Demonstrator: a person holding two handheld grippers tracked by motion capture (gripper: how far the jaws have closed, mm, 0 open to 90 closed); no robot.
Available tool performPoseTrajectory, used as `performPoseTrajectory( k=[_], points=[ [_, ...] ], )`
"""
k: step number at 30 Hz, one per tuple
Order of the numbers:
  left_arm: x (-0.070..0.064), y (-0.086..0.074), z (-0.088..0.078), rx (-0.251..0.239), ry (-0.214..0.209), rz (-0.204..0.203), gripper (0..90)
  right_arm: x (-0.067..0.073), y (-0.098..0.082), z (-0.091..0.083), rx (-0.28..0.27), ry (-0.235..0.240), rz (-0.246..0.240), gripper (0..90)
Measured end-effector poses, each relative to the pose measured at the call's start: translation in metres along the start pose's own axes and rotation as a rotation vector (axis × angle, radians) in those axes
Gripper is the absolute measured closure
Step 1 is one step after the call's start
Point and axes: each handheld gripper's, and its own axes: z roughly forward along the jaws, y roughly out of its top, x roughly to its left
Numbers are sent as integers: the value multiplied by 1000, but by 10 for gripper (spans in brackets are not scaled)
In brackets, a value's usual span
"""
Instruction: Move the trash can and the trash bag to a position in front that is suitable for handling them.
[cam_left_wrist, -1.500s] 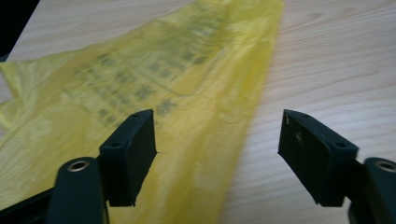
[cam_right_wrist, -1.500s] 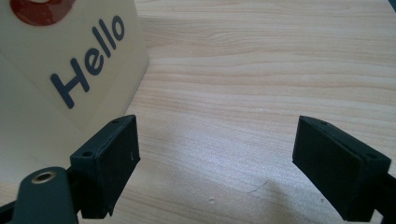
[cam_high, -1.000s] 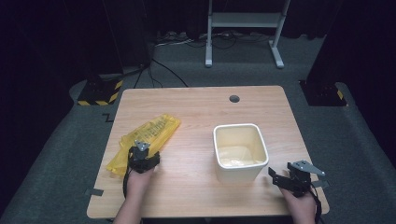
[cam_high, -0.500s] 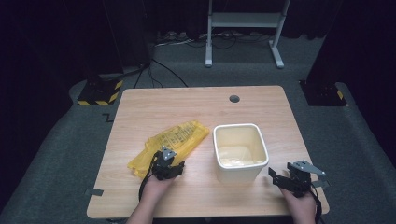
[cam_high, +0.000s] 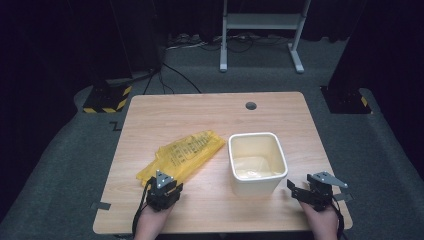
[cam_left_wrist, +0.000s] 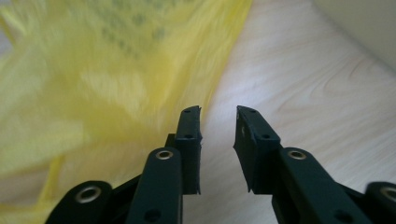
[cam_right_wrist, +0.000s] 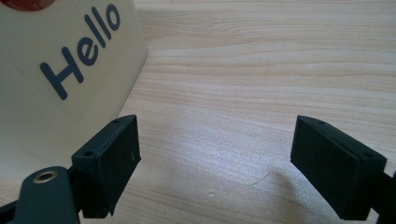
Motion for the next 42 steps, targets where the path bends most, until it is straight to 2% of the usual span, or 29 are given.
performPoseTrajectory(
  k=[1,3,12,13,15,17,21,25,26,28,30,33,38,40,42],
  points=[
    [7,-5,5,24,7,-22,724,0,0,0,1,1,1,152],
    [17,-6,10,34,30,-42,724,0,0,0,6,2,4,152],
    [73,9,24,2,159,-123,713,0,1,2,14,-2,-4,154],
    [73,9,24,2,159,-123,708,0,1,2,14,-2,-4,154],
    [92,18,33,-22,188,-156,698,0,1,3,29,-3,-7,160],
    [100,22,39,-36,184,-171,684,0,2,4,35,4,-12,160],
    [103,25,41,-41,181,-196,646,1,2,4,35,2,-13,159],
    [81,25,27,-81,139,-163,686,0,1,3,35,1,-7,160],
    [81,25,27,-81,139,-163,691,0,1,3,35,1,-7,160],
    [58,34,21,-120,98,-122,689,0,1,3,39,0,-6,161],
    [43,46,24,-133,71,-103,652,0,1,3,43,-1,-9,162],
    [18,66,38,-136,29,-76,609,-1,2,4,45,1,-7,163],
    [-19,92,75,-120,10,-28,465,0,2,4,46,6,-14,166],
    [-30,98,89,-100,19,-8,420,0,2,4,44,9,-24,169],
    [-38,102,103,-79,16,-10,399,0,2,4,47,9,-25,176]
  ],
)
